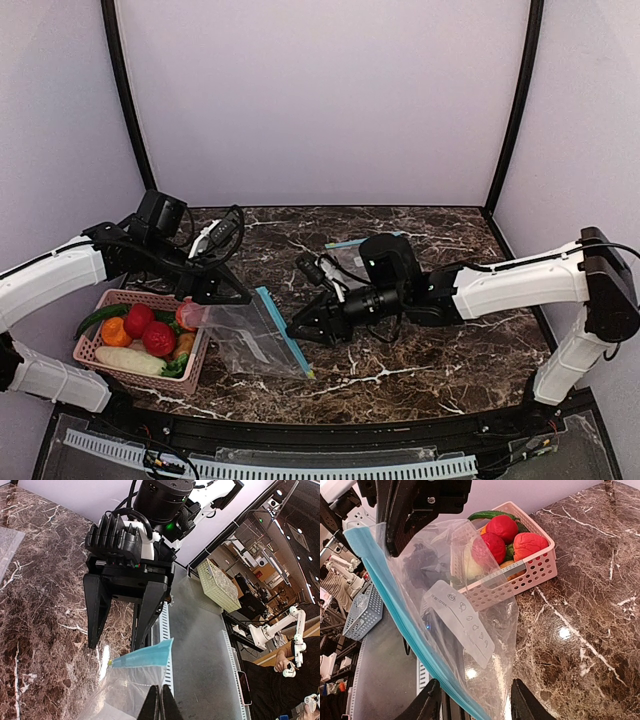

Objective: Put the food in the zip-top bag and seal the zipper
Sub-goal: Pass from the left arm to the right

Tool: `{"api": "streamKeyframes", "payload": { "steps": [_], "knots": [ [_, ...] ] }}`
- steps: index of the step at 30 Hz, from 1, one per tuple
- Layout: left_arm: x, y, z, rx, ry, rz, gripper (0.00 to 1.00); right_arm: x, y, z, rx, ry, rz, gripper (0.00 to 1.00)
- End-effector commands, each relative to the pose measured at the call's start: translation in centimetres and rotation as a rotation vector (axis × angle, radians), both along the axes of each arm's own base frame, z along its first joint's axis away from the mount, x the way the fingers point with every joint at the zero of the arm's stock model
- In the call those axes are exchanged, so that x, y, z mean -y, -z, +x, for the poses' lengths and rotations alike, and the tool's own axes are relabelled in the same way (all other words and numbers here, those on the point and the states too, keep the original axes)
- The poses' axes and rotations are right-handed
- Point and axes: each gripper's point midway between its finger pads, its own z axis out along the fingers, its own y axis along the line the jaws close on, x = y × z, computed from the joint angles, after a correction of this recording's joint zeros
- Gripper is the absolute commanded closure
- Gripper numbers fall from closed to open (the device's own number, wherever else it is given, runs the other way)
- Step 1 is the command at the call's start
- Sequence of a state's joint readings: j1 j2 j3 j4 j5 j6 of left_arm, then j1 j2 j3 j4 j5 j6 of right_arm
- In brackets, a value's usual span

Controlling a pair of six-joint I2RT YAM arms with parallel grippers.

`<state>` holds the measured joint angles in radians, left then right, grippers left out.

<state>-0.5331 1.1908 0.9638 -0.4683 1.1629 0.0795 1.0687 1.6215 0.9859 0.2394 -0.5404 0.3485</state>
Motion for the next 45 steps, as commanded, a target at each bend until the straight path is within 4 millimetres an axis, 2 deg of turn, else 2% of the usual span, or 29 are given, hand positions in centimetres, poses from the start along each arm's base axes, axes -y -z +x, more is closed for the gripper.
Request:
{"api": "streamKeyframes", "payload": {
  "steps": [1, 4, 16, 22, 45],
  "knots": [
    [-0.2, 0.5, -0.7, -0.011, 0.021, 0.001, 0.99, -0.3, -1.2, 0.4, 0.034, 0.023, 0.04, 0.54],
    [-0.2, 0.5, -0.6, -0.01, 0.019, 0.002, 0.99, 0.1, -1.6, 0.2, 0.035, 0.018, 0.057, 0.54],
    [-0.2, 0.6, -0.6, -0.005, 0.013, 0.007, 0.99, 1.0, -1.0, 0.0, 0.019, 0.031, 0.056, 0.55],
    [-0.2, 0.6, -0.6, -0.008, 0.014, 0.007, 0.99, 0.5, -0.3, 0.0, 0.01, 0.015, 0.035, 0.56],
    [-0.2, 0.6, -0.6, -0.005, 0.014, 0.006, 0.99, -0.1, 0.0, 0.4, 0.024, 0.015, 0.02, 0.58]
  ]
}}
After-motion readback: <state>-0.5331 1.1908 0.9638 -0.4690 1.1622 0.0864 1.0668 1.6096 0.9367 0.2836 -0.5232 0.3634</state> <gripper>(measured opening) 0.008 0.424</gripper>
